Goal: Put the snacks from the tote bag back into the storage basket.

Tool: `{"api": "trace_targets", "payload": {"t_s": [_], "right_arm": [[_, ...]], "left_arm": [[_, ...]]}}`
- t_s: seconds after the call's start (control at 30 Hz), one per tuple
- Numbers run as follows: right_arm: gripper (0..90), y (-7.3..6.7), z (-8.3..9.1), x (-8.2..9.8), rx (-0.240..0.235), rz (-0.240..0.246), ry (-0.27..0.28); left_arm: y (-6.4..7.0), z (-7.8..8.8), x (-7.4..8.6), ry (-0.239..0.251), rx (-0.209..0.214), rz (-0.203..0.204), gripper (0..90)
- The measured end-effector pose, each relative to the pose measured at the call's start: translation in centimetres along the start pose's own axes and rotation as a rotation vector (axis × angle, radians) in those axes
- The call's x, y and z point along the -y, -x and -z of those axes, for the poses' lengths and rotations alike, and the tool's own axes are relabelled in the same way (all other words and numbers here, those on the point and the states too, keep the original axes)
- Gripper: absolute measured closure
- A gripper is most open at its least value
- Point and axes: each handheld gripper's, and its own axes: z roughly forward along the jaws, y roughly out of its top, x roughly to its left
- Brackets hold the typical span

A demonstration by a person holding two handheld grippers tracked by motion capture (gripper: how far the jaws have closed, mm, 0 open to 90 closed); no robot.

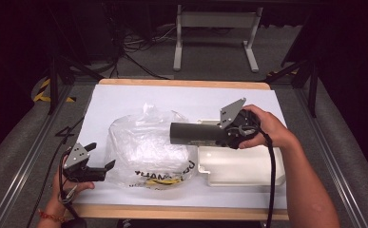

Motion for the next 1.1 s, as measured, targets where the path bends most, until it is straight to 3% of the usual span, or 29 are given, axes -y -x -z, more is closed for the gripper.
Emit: {"api": "trace_targets", "payload": {"t_s": [0.43,1.1], "right_arm": [[42.7,-0.1,1.9,2.7,0.046,-0.035,-0.004],[42.7,-0.5,3.5,5.8,0.056,-0.049,-0.026]], "left_arm": [[0.0,0.1,0.0,0.007,-0.003,0.004,6.5],[0.0,0.2,-0.1,0.006,-0.006,0.000,6.4]]}}
